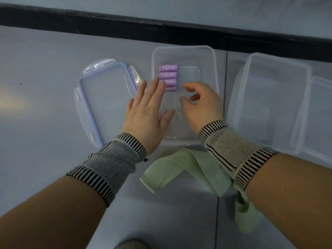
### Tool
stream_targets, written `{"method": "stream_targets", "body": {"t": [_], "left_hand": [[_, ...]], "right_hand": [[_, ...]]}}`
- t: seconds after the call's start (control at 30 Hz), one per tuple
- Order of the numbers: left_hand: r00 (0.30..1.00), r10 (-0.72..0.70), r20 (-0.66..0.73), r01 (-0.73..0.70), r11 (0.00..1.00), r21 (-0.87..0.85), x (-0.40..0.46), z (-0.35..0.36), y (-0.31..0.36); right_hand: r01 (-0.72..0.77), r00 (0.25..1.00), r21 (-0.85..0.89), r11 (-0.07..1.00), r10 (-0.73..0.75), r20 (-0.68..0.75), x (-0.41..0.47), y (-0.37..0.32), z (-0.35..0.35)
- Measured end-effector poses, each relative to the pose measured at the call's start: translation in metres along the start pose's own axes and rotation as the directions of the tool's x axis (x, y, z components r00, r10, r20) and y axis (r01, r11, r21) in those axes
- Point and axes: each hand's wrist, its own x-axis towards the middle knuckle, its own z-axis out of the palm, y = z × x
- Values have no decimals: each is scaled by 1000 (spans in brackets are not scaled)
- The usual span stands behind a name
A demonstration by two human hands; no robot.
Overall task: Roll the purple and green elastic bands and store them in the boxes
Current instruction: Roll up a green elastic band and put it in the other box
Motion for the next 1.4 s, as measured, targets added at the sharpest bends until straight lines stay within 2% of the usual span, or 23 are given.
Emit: {"method": "stream_targets", "body": {"t": [0.23,0.47,0.6,0.7,0.8,0.87,0.93,1.1,1.2,1.3,1.4], "left_hand": [[996,63,-70,-66,997,-38,-67,24,30],[995,90,36,-92,995,48,-123,34,48],[994,47,94,-58,991,118,-144,39,49],[994,-28,108,13,990,139,-160,42,36],[993,-84,81,70,984,164,-169,45,17],[982,-176,65,164,974,156,-165,46,5],[958,-281,53,272,952,138,-159,47,-2],[879,-472,66,460,877,137,-152,53,-9],[833,-543,110,535,840,90,-145,56,-12],[811,-565,152,562,824,68,-137,58,-11],[830,-529,174,514,848,129,-132,54,-8]], "right_hand": [[31,994,75,997,-23,-104,-70,19,-55],[-59,991,49,997,64,-121,-144,55,-103],[-75,997,-66,995,73,-30,-184,73,-103],[-42,992,-219,975,66,104,-199,85,-86],[93,968,-415,905,15,250,-198,92,-66],[172,955,-514,840,-14,297,-194,95,-53],[187,950,-573,798,2,312,-192,93,-42],[176,963,-554,814,-26,268,-184,75,-18],[129,961,-520,844,23,277,-174,67,-8],[73,958,-500,863,78,275,-169,65,-1],[56,964,-477,877,78,255,-167,65,1]]}}
